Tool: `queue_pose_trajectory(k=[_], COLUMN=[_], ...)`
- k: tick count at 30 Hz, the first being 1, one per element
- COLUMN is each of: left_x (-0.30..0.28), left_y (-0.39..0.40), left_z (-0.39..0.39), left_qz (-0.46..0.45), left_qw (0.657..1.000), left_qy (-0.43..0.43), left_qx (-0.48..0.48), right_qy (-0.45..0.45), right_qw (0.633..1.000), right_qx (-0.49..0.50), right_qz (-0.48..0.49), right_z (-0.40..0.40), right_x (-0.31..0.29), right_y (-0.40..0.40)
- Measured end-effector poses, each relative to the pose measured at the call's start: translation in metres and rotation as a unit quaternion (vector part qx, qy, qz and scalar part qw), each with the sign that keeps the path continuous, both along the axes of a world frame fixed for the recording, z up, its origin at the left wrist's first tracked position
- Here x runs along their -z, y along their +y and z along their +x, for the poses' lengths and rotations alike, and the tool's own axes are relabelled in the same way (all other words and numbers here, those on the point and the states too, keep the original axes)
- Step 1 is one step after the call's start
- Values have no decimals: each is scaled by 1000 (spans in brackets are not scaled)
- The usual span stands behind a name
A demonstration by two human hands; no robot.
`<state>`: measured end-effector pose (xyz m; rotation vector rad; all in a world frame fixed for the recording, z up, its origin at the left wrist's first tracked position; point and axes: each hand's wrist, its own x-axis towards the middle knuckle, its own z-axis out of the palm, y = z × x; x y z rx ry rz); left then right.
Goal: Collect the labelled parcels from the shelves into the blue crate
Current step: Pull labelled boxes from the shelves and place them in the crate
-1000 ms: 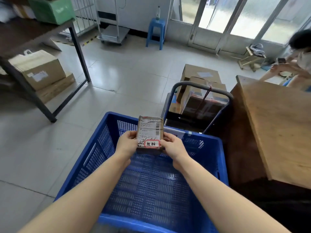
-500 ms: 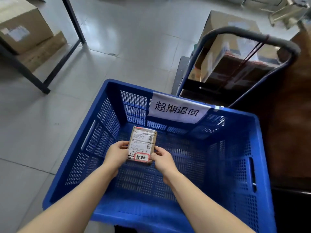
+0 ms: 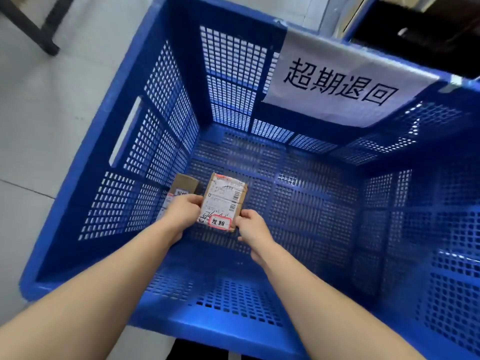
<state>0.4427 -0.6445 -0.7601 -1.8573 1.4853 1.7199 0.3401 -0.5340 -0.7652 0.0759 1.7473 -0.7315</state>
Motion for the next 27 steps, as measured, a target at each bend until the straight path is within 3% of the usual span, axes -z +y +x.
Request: queue_pose_trajectory(k=[11, 21, 27], left_x=[101, 159, 189], left_y=[-7, 0, 2], left_z=[22, 20, 33], left_qz=[56, 79, 64], left_qw=[978, 900, 888], left_qy=[-101, -212, -213], left_qx=[173, 373, 402], right_qy=[-91, -149, -179], right_qw=[992, 976, 969], right_qx=[-70, -136, -157], right_qz=[46, 84, 69], right_z=[23, 33, 45], right_x=[116, 182, 201], right_y=[-8, -8, -12])
